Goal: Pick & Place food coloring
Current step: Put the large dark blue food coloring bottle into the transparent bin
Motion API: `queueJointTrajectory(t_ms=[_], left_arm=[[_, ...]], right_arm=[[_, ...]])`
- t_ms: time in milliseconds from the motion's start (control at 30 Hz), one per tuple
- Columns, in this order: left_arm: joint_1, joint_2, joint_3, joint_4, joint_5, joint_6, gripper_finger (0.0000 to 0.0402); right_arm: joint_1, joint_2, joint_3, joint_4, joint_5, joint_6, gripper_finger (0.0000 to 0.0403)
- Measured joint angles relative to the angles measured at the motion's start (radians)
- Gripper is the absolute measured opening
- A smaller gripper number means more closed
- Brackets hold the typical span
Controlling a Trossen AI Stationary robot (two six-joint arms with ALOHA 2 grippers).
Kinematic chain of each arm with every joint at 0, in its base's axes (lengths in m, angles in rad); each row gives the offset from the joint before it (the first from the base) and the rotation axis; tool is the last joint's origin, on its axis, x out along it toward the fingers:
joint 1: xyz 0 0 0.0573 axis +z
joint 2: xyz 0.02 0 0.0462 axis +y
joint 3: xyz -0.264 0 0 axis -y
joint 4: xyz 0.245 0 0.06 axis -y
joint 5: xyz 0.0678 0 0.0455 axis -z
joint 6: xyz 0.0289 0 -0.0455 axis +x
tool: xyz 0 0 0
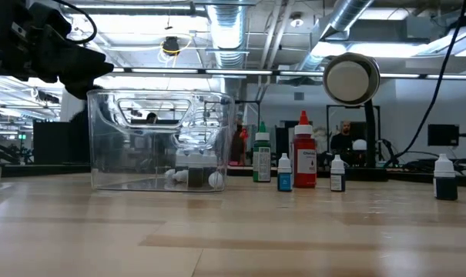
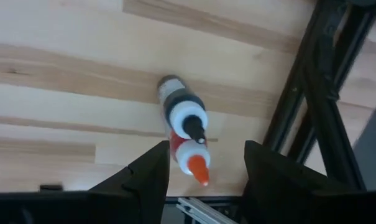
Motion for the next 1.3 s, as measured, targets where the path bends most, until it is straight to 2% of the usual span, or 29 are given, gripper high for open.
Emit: queueJointTrajectory(t_ms=[333,533,767,900,1100,1300], left_arm=[[0.000,0.000,0.000,0.000,0.000,0.000,0.0118],[0.000,0.000,0.000,0.000,0.000,0.000,0.0118],[0.000,0.000,0.000,0.000,0.000,0.000,0.0118],[0.000,0.000,0.000,0.000,0.000,0.000,0.0118],[0.000,0.000,0.000,0.000,0.000,0.000,0.0118],[0.000,0.000,0.000,0.000,0.000,0.000,0.0118]], right_arm=[[-0.001,-0.002,-0.123,0.174,-0.064,-0.026,0.0205],[-0.002,-0.001,-0.193,0.188,-0.072,-0.063,0.0204],[-0.008,0.000,-0.244,0.320,-0.073,-0.107,0.0199],[-0.010,0.000,-0.257,0.342,-0.073,-0.106,0.0178],[-0.016,-0.003,-0.254,0.340,-0.083,-0.110,0.0107],[-0.029,-0.003,-0.255,0.345,-0.082,-0.133,0.0102]])
